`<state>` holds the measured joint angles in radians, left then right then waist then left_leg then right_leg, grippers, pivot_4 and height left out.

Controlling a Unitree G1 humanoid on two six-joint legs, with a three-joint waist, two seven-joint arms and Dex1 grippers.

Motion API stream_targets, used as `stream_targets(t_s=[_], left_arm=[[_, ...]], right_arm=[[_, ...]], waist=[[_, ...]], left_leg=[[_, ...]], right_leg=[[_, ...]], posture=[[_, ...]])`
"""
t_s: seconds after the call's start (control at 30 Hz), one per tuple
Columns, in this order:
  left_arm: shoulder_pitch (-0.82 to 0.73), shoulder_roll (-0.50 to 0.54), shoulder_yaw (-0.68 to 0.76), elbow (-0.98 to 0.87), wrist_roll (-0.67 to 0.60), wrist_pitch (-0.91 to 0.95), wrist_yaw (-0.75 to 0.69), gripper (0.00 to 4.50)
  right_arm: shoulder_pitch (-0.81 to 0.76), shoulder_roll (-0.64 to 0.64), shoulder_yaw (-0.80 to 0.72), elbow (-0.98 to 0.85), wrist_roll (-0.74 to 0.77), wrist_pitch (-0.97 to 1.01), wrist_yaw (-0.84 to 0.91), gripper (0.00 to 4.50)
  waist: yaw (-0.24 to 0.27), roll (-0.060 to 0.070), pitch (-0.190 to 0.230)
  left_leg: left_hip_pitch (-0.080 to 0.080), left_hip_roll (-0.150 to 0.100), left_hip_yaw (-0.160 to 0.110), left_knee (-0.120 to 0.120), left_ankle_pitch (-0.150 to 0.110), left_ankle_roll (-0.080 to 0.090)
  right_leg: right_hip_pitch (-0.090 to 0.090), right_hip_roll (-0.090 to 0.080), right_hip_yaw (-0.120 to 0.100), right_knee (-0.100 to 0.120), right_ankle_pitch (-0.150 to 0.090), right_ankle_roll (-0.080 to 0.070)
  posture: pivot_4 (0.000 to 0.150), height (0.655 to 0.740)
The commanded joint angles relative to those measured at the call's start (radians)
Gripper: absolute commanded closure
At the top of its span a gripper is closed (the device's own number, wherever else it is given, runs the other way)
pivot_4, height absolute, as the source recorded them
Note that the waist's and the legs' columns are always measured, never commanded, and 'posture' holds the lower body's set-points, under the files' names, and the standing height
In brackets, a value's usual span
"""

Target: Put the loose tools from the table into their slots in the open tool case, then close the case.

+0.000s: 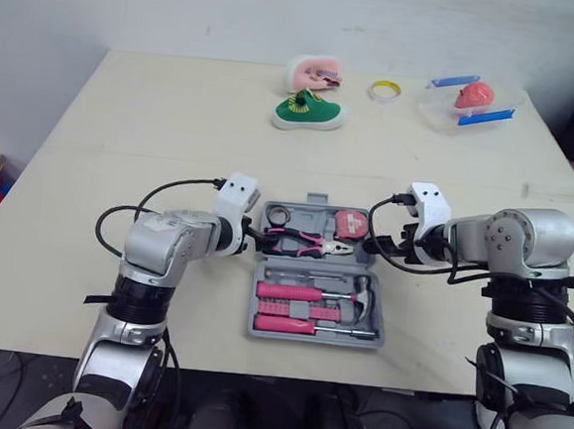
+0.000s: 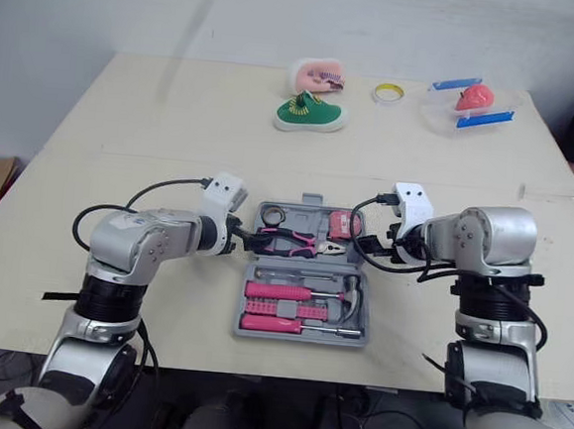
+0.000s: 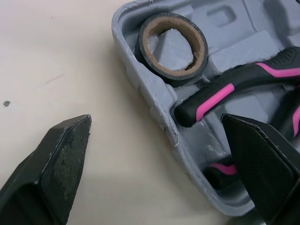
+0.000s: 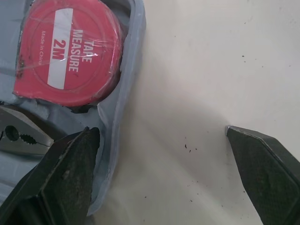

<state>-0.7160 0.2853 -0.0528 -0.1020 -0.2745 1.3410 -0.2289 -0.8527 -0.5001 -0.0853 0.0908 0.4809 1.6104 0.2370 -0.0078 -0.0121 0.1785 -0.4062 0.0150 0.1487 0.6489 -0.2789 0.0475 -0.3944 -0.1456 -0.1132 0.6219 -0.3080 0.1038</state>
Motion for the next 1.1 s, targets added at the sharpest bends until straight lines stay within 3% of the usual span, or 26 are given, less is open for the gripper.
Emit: stream_targets(t_s=[0.03, 0.13, 0.3, 0.37, 0.4, 0.5, 0.63, 0.8, 1.0, 1.1], left_arm=[[0.004, -0.01, 0.011, 0.005, 0.009, -0.011, 0.01, 0.8], [0.014, -0.011, 0.009, 0.001, 0.008, -0.008, 0.007, 2.15], [0.022, -0.035, 0.022, -0.011, 0.0, -0.021, 0.001, 4.2], [0.026, -0.072, 0.055, -0.022, -0.015, -0.041, 0.006, 4.32], [0.027, -0.092, 0.078, -0.027, -0.024, -0.049, 0.01, 4.32], [0.042, -0.113, 0.099, -0.049, -0.034, -0.134, -0.013, 4.35], [0.083, -0.13, 0.136, -0.05, -0.019, -0.376, -0.03, 4.36], [0.175, -0.031, 0.044, 0.042, 0.121, -0.819, -0.092, 4.36], [0.274, 0.025, 0.006, 0.216, 0.219, -1.335, -0.152, 4.36], [0.278, 0.029, 0.011, 0.275, 0.23, -1.444, -0.144, 4.36]], right_arm=[[0.01, 0.025, 0.022, 0.03, -0.009, 0.004, 0.005, 0.0], [0.012, 0.041, 0.016, 0.034, -0.023, 0.004, 0.005, 0.85], [0.018, 0.072, -0.018, 0.015, -0.032, 0.004, -0.005, 3.18], [0.019, 0.097, -0.056, -0.017, -0.045, 0.001, -0.019, 4.29], [0.022, 0.1, -0.062, -0.039, -0.045, 0.002, -0.016, 4.5], [0.048, 0.093, -0.054, -0.109, -0.043, -0.055, 0.0, 4.5], [0.14, 0.076, -0.057, -0.236, -0.057, -0.277, 0.034, 4.5], [0.353, 0.025, -0.035, -0.327, -0.128, -0.781, 0.176, 4.5], [0.582, -0.031, 0.044, -0.183, -0.34, -1.379, 0.229, 4.5], [0.609, -0.049, 0.064, -0.119, -0.399, -1.523, 0.219, 4.5]], waist=[[-0.001, -0.001, 0.0], [-0.006, -0.001, -0.001], [-0.017, -0.001, -0.001], [-0.018, -0.001, -0.001], [-0.017, -0.001, -0.001], [-0.017, -0.001, -0.001], [-0.017, -0.001, 0.0], [-0.016, -0.001, 0.0], [-0.015, -0.001, 0.0], [-0.016, -0.001, 0.0]], left_leg=[[0.0, 0.0, 0.0, 0.0, -0.001, -0.002], [0.0, 0.0, 0.0, 0.0, -0.002, -0.003], [0.001, 0.0, 0.0, -0.001, -0.001, -0.003], [0.001, 0.0, 0.0, -0.001, -0.001, -0.002], [0.001, 0.0, 0.0, 0.0, -0.001, -0.002], [0.0, 0.0, 0.0, -0.001, -0.001, -0.003], [-0.002, 0.0, 0.0, -0.002, -0.002, -0.004], [-0.004, 0.0, 0.001, -0.004, 0.0, 0.0], [-0.003, 0.001, 0.005, -0.005, 0.0, 0.002], [-0.001, 0.001, 0.006, -0.004, 0.0, 0.002]], right_leg=[[0.0, 0.0, 0.0, 0.0, 0.0, 0.0], [0.0, 0.0, 0.0, 0.0, 0.0, 0.0], [0.0, 0.0, 0.0, 0.002, 0.0, 0.0], [0.0, 0.0, 0.0, 0.003, 0.0, 0.0], [0.0, 0.0, 0.0, 0.003, 0.0, 0.0], [0.0, -0.001, 0.0, 0.001, 0.0, 0.0], [-0.002, 0.0, -0.001, 0.0, 0.0, 0.0], [-0.004, 0.007, -0.004, -0.001, 0.0, 0.0], [-0.004, 0.009, -0.005, -0.004, 0.0, 0.0], [-0.002, 0.009, -0.005, -0.005, 0.0, 0.0]], posture=[[0.15, 0.74], [0.15, 0.74], [0.15, 0.74], [0.15, 0.74], [0.15, 0.74], [0.15, 0.74], [0.15, 0.74], [0.15, 0.74], [0.15, 0.74], [0.15, 0.74]])
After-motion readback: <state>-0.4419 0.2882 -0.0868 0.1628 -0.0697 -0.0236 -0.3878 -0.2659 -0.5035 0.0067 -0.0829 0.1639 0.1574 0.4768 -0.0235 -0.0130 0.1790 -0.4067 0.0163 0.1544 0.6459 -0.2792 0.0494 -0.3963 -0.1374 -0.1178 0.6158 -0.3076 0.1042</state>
